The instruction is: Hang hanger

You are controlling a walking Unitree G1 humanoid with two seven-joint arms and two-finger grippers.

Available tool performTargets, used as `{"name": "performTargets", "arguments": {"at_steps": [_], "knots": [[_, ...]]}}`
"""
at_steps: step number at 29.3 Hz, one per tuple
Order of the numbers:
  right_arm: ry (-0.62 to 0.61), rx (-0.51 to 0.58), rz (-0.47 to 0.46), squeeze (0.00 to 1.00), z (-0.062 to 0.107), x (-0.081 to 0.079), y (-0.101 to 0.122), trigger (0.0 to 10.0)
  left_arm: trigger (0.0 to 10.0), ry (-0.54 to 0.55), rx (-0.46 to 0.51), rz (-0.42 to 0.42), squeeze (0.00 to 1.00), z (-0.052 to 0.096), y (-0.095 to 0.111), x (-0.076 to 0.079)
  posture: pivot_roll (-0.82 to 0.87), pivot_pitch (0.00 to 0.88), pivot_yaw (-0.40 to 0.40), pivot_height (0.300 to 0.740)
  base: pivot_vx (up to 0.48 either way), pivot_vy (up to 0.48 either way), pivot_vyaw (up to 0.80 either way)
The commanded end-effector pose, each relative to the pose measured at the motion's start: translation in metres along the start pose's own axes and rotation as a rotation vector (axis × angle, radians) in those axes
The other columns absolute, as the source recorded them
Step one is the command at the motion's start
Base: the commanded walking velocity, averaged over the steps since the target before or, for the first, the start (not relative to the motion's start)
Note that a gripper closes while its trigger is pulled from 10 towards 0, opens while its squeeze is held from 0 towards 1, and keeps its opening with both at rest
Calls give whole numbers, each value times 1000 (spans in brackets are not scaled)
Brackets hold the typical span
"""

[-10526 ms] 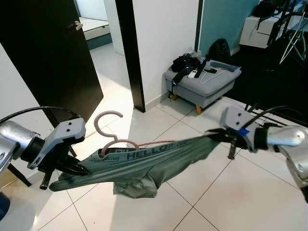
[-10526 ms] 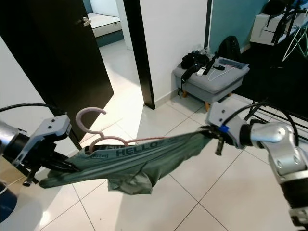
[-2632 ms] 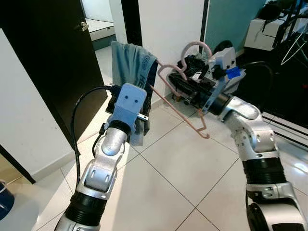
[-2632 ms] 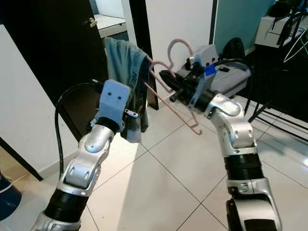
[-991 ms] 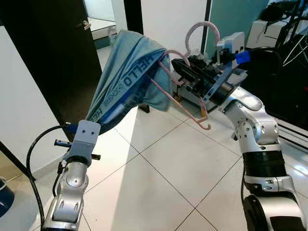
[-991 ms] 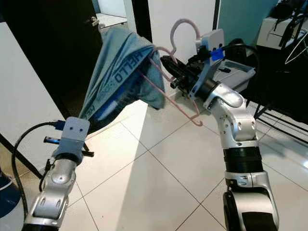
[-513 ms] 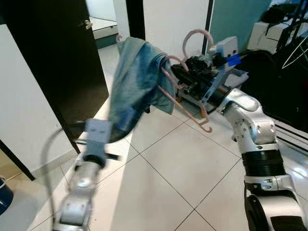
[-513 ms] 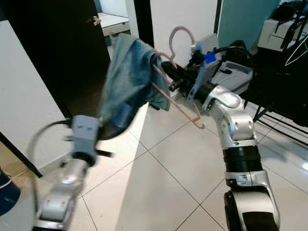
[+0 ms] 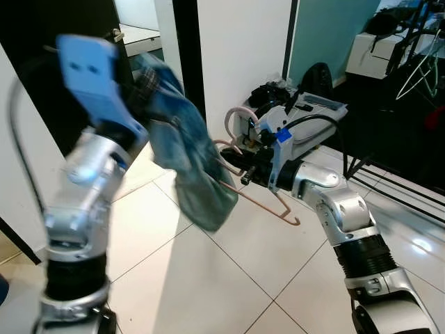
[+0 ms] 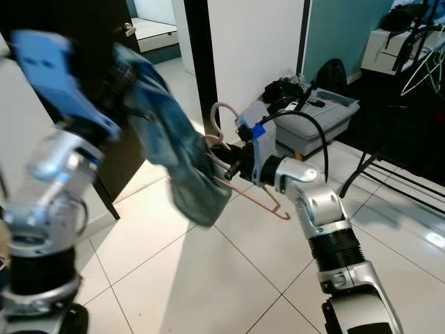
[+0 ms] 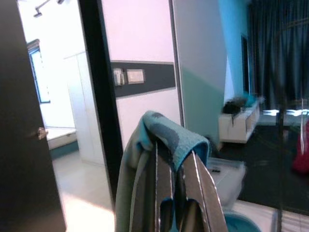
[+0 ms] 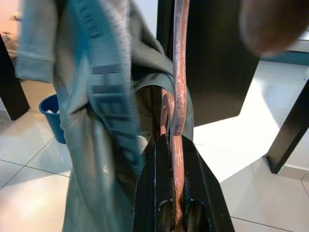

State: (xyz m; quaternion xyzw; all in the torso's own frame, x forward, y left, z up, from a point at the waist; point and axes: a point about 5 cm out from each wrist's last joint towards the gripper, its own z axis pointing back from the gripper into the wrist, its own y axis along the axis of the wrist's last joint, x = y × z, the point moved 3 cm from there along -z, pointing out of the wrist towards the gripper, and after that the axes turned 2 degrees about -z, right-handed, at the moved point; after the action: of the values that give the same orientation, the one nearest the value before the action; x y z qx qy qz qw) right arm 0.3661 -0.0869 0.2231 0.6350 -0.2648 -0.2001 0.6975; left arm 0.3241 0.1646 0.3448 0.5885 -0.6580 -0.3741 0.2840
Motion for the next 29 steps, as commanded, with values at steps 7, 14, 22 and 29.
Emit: {"name": "performTargets", "arguments": {"at_steps": [7, 14, 22, 29], "knots": [[-3, -17, -4, 0, -1, -1, -7, 0, 0, 179, 28, -163, 0, -1, 26, -62, -36, 0, 38, 731, 0, 0, 0], [-5, 66, -32, 0, -2, -1, 6, 0, 0, 153, -46, -267, 0, -1, 15, -69, -35, 0, 46, 731, 0, 0, 0], [8, 49, -20, 0, 1, -3, 2, 0, 0, 100, -66, -281, 0, -3, 5, -60, -44, 0, 50, 731, 0, 0, 0], [12, 62, -22, 0, 0, -5, 4, 0, 0, 17, -75, -249, 0, -5, -2, -40, -47, 0, 56, 731, 0, 0, 0]]}}
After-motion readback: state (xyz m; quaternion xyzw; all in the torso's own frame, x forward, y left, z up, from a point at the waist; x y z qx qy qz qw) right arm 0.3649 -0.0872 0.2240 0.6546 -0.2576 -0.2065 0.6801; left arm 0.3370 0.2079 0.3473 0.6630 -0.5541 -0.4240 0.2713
